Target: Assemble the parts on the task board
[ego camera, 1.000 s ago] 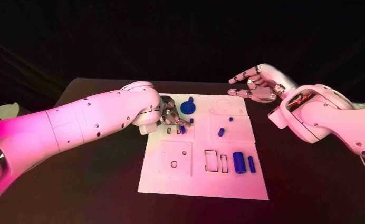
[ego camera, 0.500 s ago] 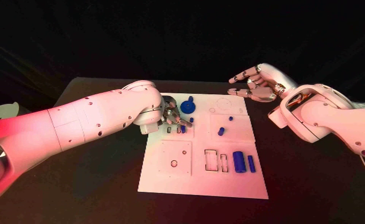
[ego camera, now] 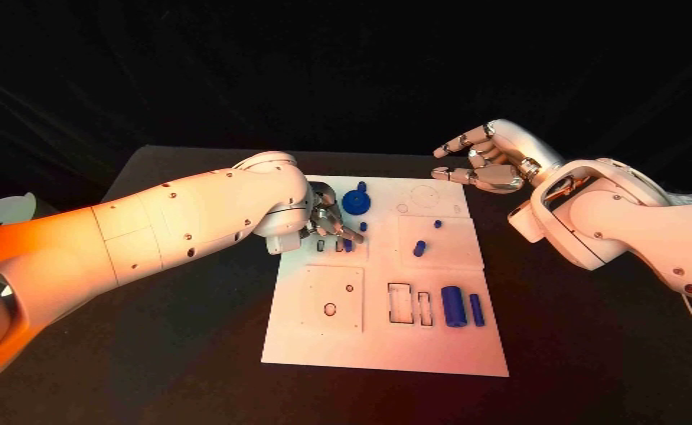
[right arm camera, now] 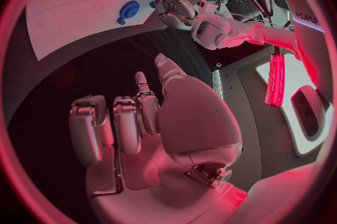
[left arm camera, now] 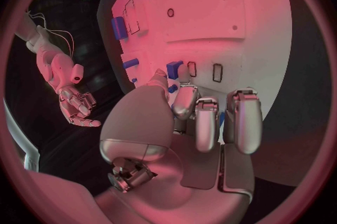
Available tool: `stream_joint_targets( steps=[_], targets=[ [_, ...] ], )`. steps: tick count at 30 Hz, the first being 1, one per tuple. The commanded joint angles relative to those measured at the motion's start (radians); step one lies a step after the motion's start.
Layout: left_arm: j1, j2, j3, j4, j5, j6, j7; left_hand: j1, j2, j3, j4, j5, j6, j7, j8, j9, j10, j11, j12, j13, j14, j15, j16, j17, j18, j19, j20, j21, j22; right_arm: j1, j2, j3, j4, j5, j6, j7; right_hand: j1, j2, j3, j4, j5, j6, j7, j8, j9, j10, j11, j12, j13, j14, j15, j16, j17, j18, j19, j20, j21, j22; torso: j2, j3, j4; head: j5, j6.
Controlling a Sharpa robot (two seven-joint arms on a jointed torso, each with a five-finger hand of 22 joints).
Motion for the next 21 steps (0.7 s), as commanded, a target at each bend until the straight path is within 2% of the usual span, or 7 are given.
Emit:
stream_joint_targets(
  steps=[1, 7, 9, 10, 16, 19, 21],
  targets=[
    [0.001, 0.004, 0.000, 0.000, -0.004, 0.023, 0.000, 0.017, -0.001, 0.013, 0.000, 0.006, -0.008, 0.002, 0.006, 0.004, 0.007, -0.003, 0.000, 0.002, 0.107, -0.007, 0.003, 0.264, -0.012, 0.030, -0.007, 0.004, 0.107, -0.001, 0.001, 0.000, 0.000, -0.008, 0.012, 0.001, -0.007, 0.006, -0.007, 0.001, 0.003, 0.006, 0.000, -0.003, 0.000, -0.005, 0.001, -0.004, 0.125, 0.099, -0.003, -0.003, 0.237, -0.010, 0.093, -0.003, -0.002, 0.247, 0.000, -0.0002, 0.0003, 0.000, -0.001],
    [0.001, 0.005, 0.000, 0.000, -0.009, 0.021, 0.000, 0.060, -0.006, 0.081, -0.007, 0.008, -0.013, -0.002, -0.001, 0.019, 0.006, -0.007, -0.002, 0.003, 0.107, -0.011, 0.003, 0.264, -0.012, 0.029, -0.010, 0.003, 0.107, -0.001, 0.003, 0.000, -0.002, -0.006, 0.012, 0.002, -0.008, 0.008, -0.009, 0.003, 0.005, 0.007, 0.000, -0.003, 0.000, -0.005, 0.001, -0.004, 0.126, 0.099, -0.003, -0.003, 0.237, -0.010, 0.093, -0.003, -0.003, 0.247, 0.000, 0.0002, 0.0004, -0.001, -0.002],
    [0.001, 0.005, 0.000, 0.000, -0.010, 0.020, 0.000, 0.084, -0.005, 0.112, -0.014, 0.020, -0.016, -0.004, -0.006, 0.023, 0.005, -0.009, -0.004, 0.002, 0.107, -0.013, 0.003, 0.264, -0.011, 0.029, -0.012, 0.003, 0.106, -0.001, 0.003, 0.000, -0.003, -0.005, 0.012, 0.002, -0.008, 0.008, -0.009, 0.003, 0.005, 0.007, 0.000, -0.003, 0.000, -0.005, 0.001, -0.004, 0.126, 0.099, -0.003, -0.003, 0.237, -0.010, 0.093, -0.003, -0.003, 0.247, 0.001, 0.0001, 0.0003, -0.001, -0.002],
    [0.001, 0.005, 0.000, 0.000, -0.010, 0.019, 0.000, 0.109, -0.008, 0.145, -0.022, 0.057, -0.018, -0.007, -0.010, 0.027, 0.005, -0.011, -0.004, 0.004, 0.107, -0.015, 0.003, 0.264, -0.011, 0.028, -0.014, 0.002, 0.105, -0.001, 0.003, 0.000, -0.004, -0.004, 0.012, 0.002, -0.008, 0.008, -0.009, 0.003, 0.005, 0.007, 0.000, -0.003, 0.000, -0.005, 0.001, -0.004, 0.126, 0.099, -0.003, -0.003, 0.237, -0.010, 0.093, -0.003, -0.003, 0.247, 0.001, 0.0001, 0.0003, -0.001, -0.002],
    [0.001, 0.006, 0.000, 0.001, -0.010, 0.014, 0.000, 0.165, -0.031, 0.261, -0.044, 0.106, -0.028, -0.008, -0.025, 0.037, 0.001, -0.014, -0.010, 0.004, 0.107, -0.018, 0.003, 0.264, -0.010, 0.027, -0.018, 0.000, 0.103, -0.002, 0.004, 0.000, -0.005, -0.002, 0.013, 0.003, -0.008, 0.008, -0.009, 0.003, 0.005, 0.007, 0.000, -0.003, 0.000, -0.005, 0.001, -0.004, 0.126, 0.099, -0.003, -0.003, 0.237, -0.010, 0.093, -0.003, -0.003, 0.247, 0.001, 0.0002, -0.0005, 0.000, -0.004],
    [0.001, 0.005, 0.000, 0.002, -0.007, 0.005, 0.003, 0.173, -0.060, 0.352, -0.053, 0.132, -0.033, -0.002, -0.032, 0.046, 0.001, -0.011, -0.014, 0.003, 0.107, -0.015, 0.003, 0.264, -0.010, 0.025, -0.018, -0.003, 0.100, -0.003, 0.006, 0.000, -0.006, -0.001, 0.014, 0.004, -0.008, 0.008, -0.009, 0.003, 0.005, 0.007, 0.000, -0.003, 0.000, -0.005, 0.001, -0.004, 0.126, 0.099, -0.003, -0.003, 0.237, -0.010, 0.093, -0.003, -0.003, 0.247, 0.000, 0.0004, -0.0007, 0.000, -0.005],
    [0.001, 0.004, 0.000, 0.003, 0.001, -0.001, 0.006, 0.175, -0.081, 0.418, -0.065, 0.168, -0.040, 0.003, -0.035, 0.055, 0.001, -0.007, -0.019, 0.000, 0.107, -0.013, 0.003, 0.264, -0.009, 0.023, -0.016, -0.006, 0.096, -0.003, 0.007, 0.000, -0.007, -0.001, 0.014, 0.004, -0.008, 0.008, -0.009, 0.003, 0.005, 0.007, 0.000, -0.003, 0.000, -0.005, 0.001, -0.004, 0.126, 0.099, -0.003, -0.003, 0.237, -0.010, 0.093, -0.003, -0.003, 0.247, 0.000, 0.0004, -0.0003, 0.000, -0.004]
  ],
)
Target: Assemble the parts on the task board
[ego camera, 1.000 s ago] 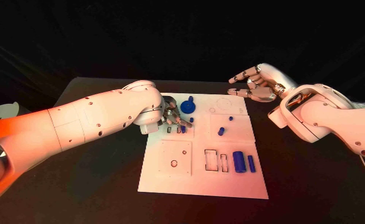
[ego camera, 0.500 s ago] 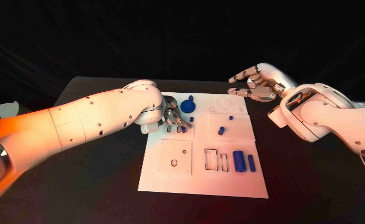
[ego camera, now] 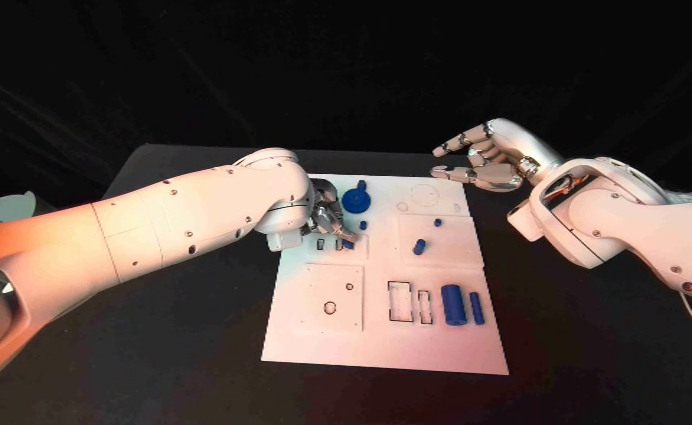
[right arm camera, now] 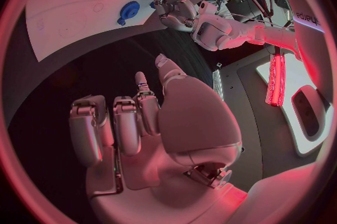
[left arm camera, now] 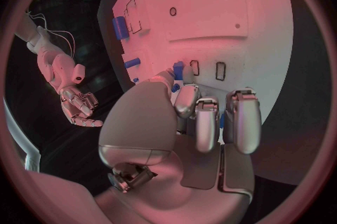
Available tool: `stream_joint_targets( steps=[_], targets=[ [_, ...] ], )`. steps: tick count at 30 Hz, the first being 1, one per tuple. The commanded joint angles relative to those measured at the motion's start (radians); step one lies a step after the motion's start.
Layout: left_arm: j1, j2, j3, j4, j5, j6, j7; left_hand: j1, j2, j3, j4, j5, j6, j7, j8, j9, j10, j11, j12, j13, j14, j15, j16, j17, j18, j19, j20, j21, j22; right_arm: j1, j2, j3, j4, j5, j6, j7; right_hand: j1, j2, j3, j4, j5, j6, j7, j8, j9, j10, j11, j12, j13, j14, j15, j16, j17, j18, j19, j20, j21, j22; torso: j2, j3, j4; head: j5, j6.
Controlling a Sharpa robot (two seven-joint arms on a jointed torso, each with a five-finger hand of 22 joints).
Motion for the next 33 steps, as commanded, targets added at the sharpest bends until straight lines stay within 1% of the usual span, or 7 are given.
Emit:
stream_joint_targets(
  steps=[1, 4, 6, 9, 16, 23, 33],
  targets=[
    [-0.003, 0.000, -0.002, 0.003, 0.007, -0.005, 0.005, 0.008, -0.024, 0.145, -0.084, 0.044, -0.006, 0.001, -0.005, 0.013, 0.001, 0.003, -0.002, -0.003, 0.103, 0.000, 0.003, 0.263, -0.009, 0.022, -0.001, -0.006, 0.095, -0.002, 0.002, 0.000, -0.001, -0.002, 0.014, 0.004, -0.003, 0.003, -0.005, -0.001, 0.006, 0.007, -0.001, -0.003, 0.000, -0.004, 0.001, -0.003, 0.126, 0.099, -0.003, -0.003, 0.237, -0.010, 0.093, -0.003, -0.002, 0.247, 0.000, 0.0002, 0.0004, 0.000, 0.001],
    [-0.003, -0.005, -0.001, 0.010, 0.021, -0.015, 0.008, -0.034, -0.074, 0.265, -0.107, 0.076, -0.011, 0.005, 0.003, 0.042, 0.004, 0.008, -0.008, -0.006, 0.103, 0.002, 0.003, 0.263, -0.009, 0.021, 0.008, -0.009, 0.092, -0.002, 0.004, 0.000, -0.003, 0.002, 0.018, 0.006, -0.005, 0.005, -0.007, 0.002, 0.007, 0.007, -0.001, -0.003, 0.000, -0.004, 0.001, -0.004, 0.126, 0.099, -0.003, -0.004, 0.237, -0.010, 0.093, -0.003, -0.003, 0.247, -0.001, 0.0007, 0.0009, 0.001, 0.003],
    [-0.003, -0.009, 0.000, 0.016, 0.027, -0.025, 0.010, -0.040, -0.077, 0.282, -0.112, 0.081, -0.011, 0.006, 0.005, 0.047, 0.004, 0.008, -0.009, -0.007, 0.103, 0.005, 0.003, 0.263, -0.008, 0.021, 0.006, -0.010, 0.092, -0.003, 0.004, 0.000, -0.004, 0.004, 0.019, 0.008, -0.007, 0.007, -0.008, 0.004, 0.007, 0.007, -0.001, -0.003, 0.000, -0.004, 0.001, -0.004, 0.125, 0.099, -0.004, -0.004, 0.237, -0.010, 0.093, -0.003, -0.003, 0.247, -0.001, 0.0011, 0.0007, 0.001, 0.003],
    [-0.003, -0.017, 0.001, 0.026, 0.034, -0.040, 0.013, -0.084, -0.099, 0.352, -0.142, 0.088, -0.014, 0.008, 0.012, 0.073, 0.007, 0.007, -0.012, -0.009, 0.103, 0.009, 0.003, 0.263, -0.007, 0.021, 0.007, -0.012, 0.091, -0.003, 0.005, 0.000, -0.005, 0.006, 0.019, 0.009, -0.007, 0.007, -0.008, 0.004, 0.007, 0.007, -0.001, -0.003, 0.000, -0.004, 0.001, -0.003, 0.126, 0.099, -0.004, -0.004, 0.237, -0.010, 0.093, -0.003, -0.003, 0.247, -0.001, 0.0012, 0.0012, 0.000, 0.004],
    [-0.004, -0.048, 0.004, 0.072, 0.013, -0.104, 0.035, -0.108, -0.113, 0.393, -0.176, 0.096, -0.013, 0.009, 0.017, 0.092, 0.007, 0.008, -0.017, -0.013, 0.103, 0.007, 0.003, 0.263, -0.008, 0.023, 0.007, -0.011, 0.094, -0.003, 0.006, 0.000, -0.008, 0.008, 0.018, 0.010, -0.011, 0.009, -0.012, 0.008, 0.007, 0.007, -0.001, -0.004, 0.000, -0.004, 0.001, -0.003, 0.126, 0.099, -0.004, -0.004, 0.237, -0.010, 0.093, -0.004, -0.003, 0.246, 0.000, 0.0009, 0.0017, -0.001, 0.008],
    [-0.008, -0.071, 0.002, 0.108, -0.041, -0.132, 0.038, -0.112, -0.115, 0.405, -0.187, 0.097, -0.011, 0.010, 0.018, 0.097, 0.007, 0.008, -0.019, -0.015, 0.103, 0.007, 0.003, 0.263, -0.009, 0.025, 0.007, -0.008, 0.099, -0.003, 0.005, 0.000, -0.012, 0.009, 0.016, 0.011, -0.013, 0.015, -0.017, 0.014, 0.022, 0.007, -0.002, -0.004, 0.000, -0.004, 0.000, -0.004, 0.125, 0.099, -0.004, -0.005, 0.235, -0.009, 0.092, -0.004, -0.004, 0.245, 0.000, 0.0001, 0.0014, -0.001, 0.007],
    [-0.015, -0.077, -0.001, 0.100, -0.108, -0.122, 0.001, -0.115, -0.114, 0.414, -0.192, 0.097, -0.010, 0.010, 0.019, 0.101, 0.008, 0.008, -0.020, -0.016, 0.103, 0.007, 0.003, 0.263, -0.008, 0.024, 0.007, -0.010, 0.097, -0.003, 0.002, 0.000, -0.010, 0.001, 0.008, 0.009, -0.015, 0.014, -0.021, 0.016, 0.027, 0.007, -0.002, -0.005, 0.000, -0.006, 0.000, -0.008, 0.122, 0.098, -0.005, -0.006, 0.233, -0.009, 0.090, -0.004, -0.005, 0.242, 0.000, -0.0004, 0.0007, 0.002, 0.008]
  ],
)
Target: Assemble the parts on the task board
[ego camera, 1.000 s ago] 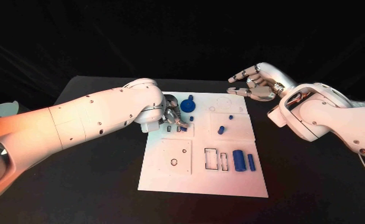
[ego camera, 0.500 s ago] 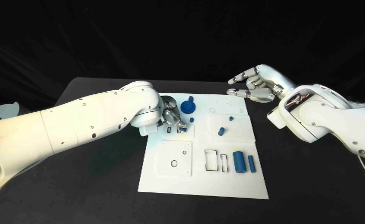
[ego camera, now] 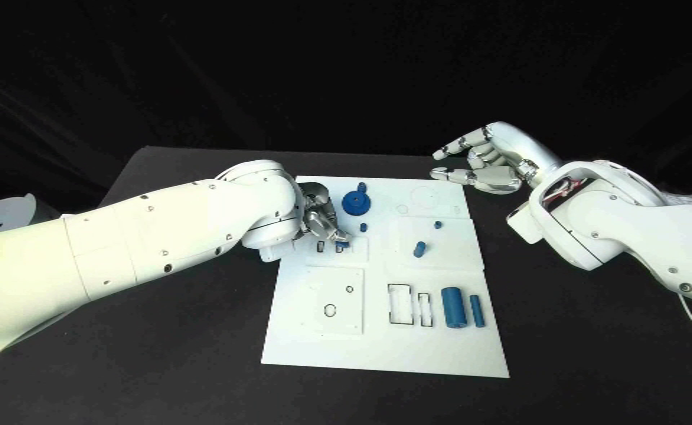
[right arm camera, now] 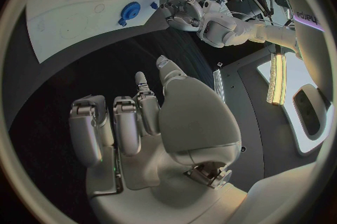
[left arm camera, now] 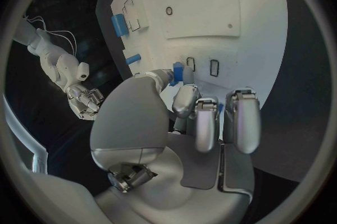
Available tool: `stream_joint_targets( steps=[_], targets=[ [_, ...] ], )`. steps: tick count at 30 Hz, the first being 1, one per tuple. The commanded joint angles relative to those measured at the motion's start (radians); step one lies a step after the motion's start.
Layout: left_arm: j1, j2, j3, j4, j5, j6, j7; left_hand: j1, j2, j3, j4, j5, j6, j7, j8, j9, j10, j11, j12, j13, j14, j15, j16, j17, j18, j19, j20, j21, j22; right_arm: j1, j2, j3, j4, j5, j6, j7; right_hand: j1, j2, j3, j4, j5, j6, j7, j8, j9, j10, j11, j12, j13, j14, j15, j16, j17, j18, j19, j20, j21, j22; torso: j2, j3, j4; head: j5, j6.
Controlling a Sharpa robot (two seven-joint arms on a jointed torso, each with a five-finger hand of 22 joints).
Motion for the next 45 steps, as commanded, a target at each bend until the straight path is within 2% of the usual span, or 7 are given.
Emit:
stream_joint_targets(
  steps=[1, 20, 24, 28, 30, 35, 45],
  targets=[
    [-0.002, 0.004, -0.001, -0.006, -0.059, -0.005, -0.017, -0.006, 0.006, 0.185, -0.177, 0.005, 0.000, -0.001, 0.004, 0.001, 0.004, 0.005, -0.005, 0.001, 0.106, 0.005, 0.003, 0.263, -0.009, 0.024, 0.007, -0.004, 0.097, -0.001, 0.000, 0.000, 0.002, -0.010, 0.001, 0.005, -0.004, 0.004, -0.005, 0.001, 0.006, 0.007, -0.002, -0.005, 0.000, -0.006, 0.000, -0.004, 0.122, 0.098, -0.005, -0.006, 0.233, -0.009, 0.090, -0.004, -0.005, 0.243, 0.000, -0.0008, -0.0016, 0.004, 0.001],
    [-0.005, 0.012, -0.005, -0.020, -0.076, 0.075, -0.028, -0.013, 0.001, 0.192, -0.186, 0.003, 0.002, 0.000, 0.005, 0.005, 0.008, 0.005, 0.000, 0.006, 0.106, 0.005, 0.003, 0.263, -0.009, 0.026, 0.007, -0.002, 0.102, -0.001, 0.001, 0.000, 0.003, 0.004, 0.002, 0.006, -0.005, 0.004, -0.006, 0.002, 0.008, 0.007, -0.002, -0.005, 0.000, -0.006, 0.000, -0.003, 0.123, 0.098, -0.005, -0.007, 0.232, -0.008, 0.090, -0.004, -0.006, 0.242, 0.000, 0.0003, -0.0022, 0.009, -0.003],
    [-0.007, 0.014, -0.005, -0.021, -0.075, 0.089, -0.028, -0.015, 0.000, 0.192, -0.187, 0.003, 0.002, -0.001, 0.005, 0.006, 0.010, 0.005, 0.002, 0.008, 0.106, 0.005, 0.003, 0.263, -0.010, 0.026, 0.007, -0.002, 0.102, -0.001, 0.001, 0.000, 0.003, 0.012, 0.002, 0.006, -0.005, 0.004, -0.008, 0.003, 0.010, 0.007, -0.002, -0.005, 0.000, -0.006, 0.000, -0.004, 0.122, 0.098, -0.005, -0.007, 0.232, -0.008, 0.090, -0.005, -0.006, 0.242, 0.000, -0.0004, -0.0020, 0.009, -0.005],
    [-0.010, 0.016, -0.006, -0.023, -0.074, 0.098, -0.028, -0.015, 0.000, 0.192, -0.187, 0.003, 0.002, -0.001, 0.005, 0.006, 0.010, 0.005, 0.002, 0.008, 0.106, 0.005, 0.003, 0.263, -0.010, 0.026, 0.007, -0.002, 0.102, -0.001, 0.001, 0.000, 0.005, 0.021, 0.004, 0.006, -0.005, 0.004, -0.008, 0.003, 0.010, 0.007, -0.002, -0.005, 0.000, -0.006, 0.000, -0.004, 0.122, 0.098, -0.005, -0.007, 0.232, -0.008, 0.090, -0.005, -0.006, 0.242, 0.001, -0.0002, -0.0026, 0.007, -0.006],
    [-0.012, 0.017, -0.006, -0.025, -0.073, 0.101, -0.028, -0.016, 0.000, 0.193, -0.188, 0.003, 0.003, -0.001, 0.006, 0.007, 0.010, 0.005, 0.002, 0.007, 0.106, 0.006, 0.003, 0.263, -0.010, 0.027, 0.007, -0.002, 0.102, -0.001, 0.001, 0.000, 0.004, 0.023, 0.005, 0.006, -0.005, 0.004, -0.008, 0.003, 0.010, 0.007, -0.002, -0.005, 0.000, -0.006, 0.000, -0.004, 0.122, 0.098, -0.005, -0.007, 0.232, -0.008, 0.090, -0.005, -0.006, 0.242, 0.001, -0.0003, -0.0024, 0.008, -0.010],
    [-0.014, 0.019, -0.006, -0.027, -0.071, 0.105, -0.028, -0.016, 0.000, 0.193, -0.188, 0.003, 0.003, -0.001, 0.006, 0.007, 0.009, 0.005, 0.000, 0.005, 0.106, 0.006, 0.003, 0.263, -0.009, 0.026, 0.007, -0.002, 0.102, 0.000, -0.001, 0.000, 0.000, 0.026, 0.005, 0.006, -0.005, 0.004, -0.008, 0.003, 0.010, 0.007, -0.002, -0.005, 0.000, -0.006, 0.000, -0.004, 0.122, 0.098, -0.005, -0.007, 0.232, -0.008, 0.090, -0.005, -0.006, 0.242, 0.001, -0.0010, -0.0015, 0.010, -0.010],
    [-0.015, 0.022, -0.006, -0.029, -0.070, 0.106, -0.028, -0.023, -0.002, 0.195, -0.190, 0.005, 0.006, -0.002, 0.006, 0.009, 0.011, 0.005, 0.002, 0.008, 0.106, 0.006, 0.003, 0.263, -0.010, 0.027, 0.007, -0.002, 0.102, 0.000, -0.002, 0.000, -0.003, 0.027, 0.004, 0.006, -0.006, 0.004, -0.009, 0.004, 0.012, 0.007, -0.002, -0.005, 0.000, -0.006, 0.000, -0.004, 0.122, 0.098, -0.005, -0.007, 0.232, -0.008, 0.089, -0.005, -0.006, 0.241, 0.000, 0.0000, -0.0020, 0.012, -0.011]
  ],
)
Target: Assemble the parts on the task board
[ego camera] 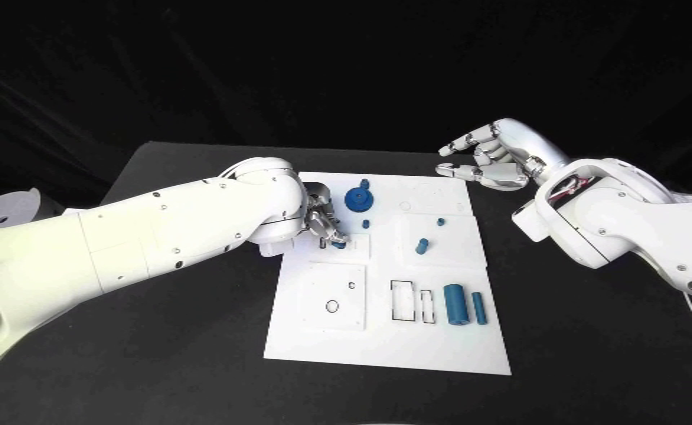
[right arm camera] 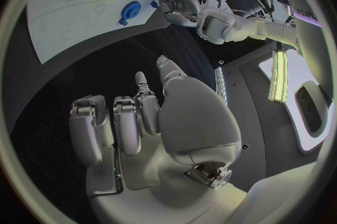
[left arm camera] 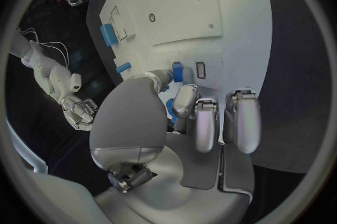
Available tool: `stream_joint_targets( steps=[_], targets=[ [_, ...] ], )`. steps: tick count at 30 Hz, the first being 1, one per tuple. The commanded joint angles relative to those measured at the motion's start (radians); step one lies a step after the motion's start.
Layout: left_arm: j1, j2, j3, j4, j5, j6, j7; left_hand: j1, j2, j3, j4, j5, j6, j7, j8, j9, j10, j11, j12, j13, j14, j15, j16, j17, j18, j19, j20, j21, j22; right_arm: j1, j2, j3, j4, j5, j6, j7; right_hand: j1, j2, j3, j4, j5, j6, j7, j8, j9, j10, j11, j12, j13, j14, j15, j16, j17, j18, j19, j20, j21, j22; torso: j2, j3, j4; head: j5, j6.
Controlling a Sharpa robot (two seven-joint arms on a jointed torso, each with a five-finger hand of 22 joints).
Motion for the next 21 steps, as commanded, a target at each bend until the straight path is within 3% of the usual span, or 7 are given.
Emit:
stream_joint_targets(
  steps=[1, 8, 21],
  targets=[
    [-0.007, 0.005, -0.005, 0.000, 0.001, 0.037, -0.006, -0.005, 0.007, 0.175, -0.170, 0.006, 0.005, -0.004, 0.007, 0.003, 0.009, 0.001, 0.003, 0.002, 0.105, 0.006, 0.003, 0.263, -0.010, 0.027, 0.007, -0.002, 0.102, 0.000, -0.001, 0.000, 0.001, 0.001, 0.005, 0.006, -0.006, 0.004, -0.005, 0.000, 0.006, 0.007, -0.002, -0.005, 0.000, -0.006, 0.000, -0.005, 0.122, 0.098, -0.005, -0.003, 0.231, -0.008, 0.089, -0.005, -0.006, 0.241, 0.000, 0.0003, 0.0000, 0.001, 0.000],
    [-0.007, 0.007, -0.005, -0.004, 0.006, 0.041, -0.007, -0.085, -0.001, 0.106, -0.154, 0.003, 0.033, -0.026, 0.003, 0.009, 0.021, -0.014, 0.015, 0.014, 0.105, -0.005, 0.003, 0.263, -0.011, 0.031, 0.000, 0.000, 0.109, 0.000, -0.003, 0.000, 0.006, 0.001, 0.004, 0.004, -0.006, 0.004, -0.005, 0.000, 0.006, 0.007, -0.002, -0.005, 0.000, -0.006, 0.000, -0.005, 0.122, 0.098, -0.005, -0.003, 0.231, -0.008, 0.089, -0.005, -0.006, 0.241, 0.000, 0.0020, -0.0006, 0.002, -0.001],
    [-0.006, 0.031, -0.006, -0.029, 0.007, 0.068, -0.007, -0.151, 0.022, 0.009, -0.119, 0.004, 0.067, -0.034, -0.005, 0.011, 0.032, -0.021, 0.035, 0.036, 0.105, -0.011, 0.003, 0.263, -0.014, 0.038, -0.006, 0.007, 0.124, 0.002, -0.007, 0.000, 0.011, 0.000, 0.003, -0.002, 0.006, 0.001, -0.009, -0.006, 0.022, 0.005, -0.001, -0.006, -0.001, -0.008, 0.000, -0.007, 0.120, 0.098, -0.005, -0.004, 0.231, -0.008, 0.088, -0.005, -0.008, 0.239, 0.000, 0.0007, -0.0002, 0.002, -0.001]
  ],
)
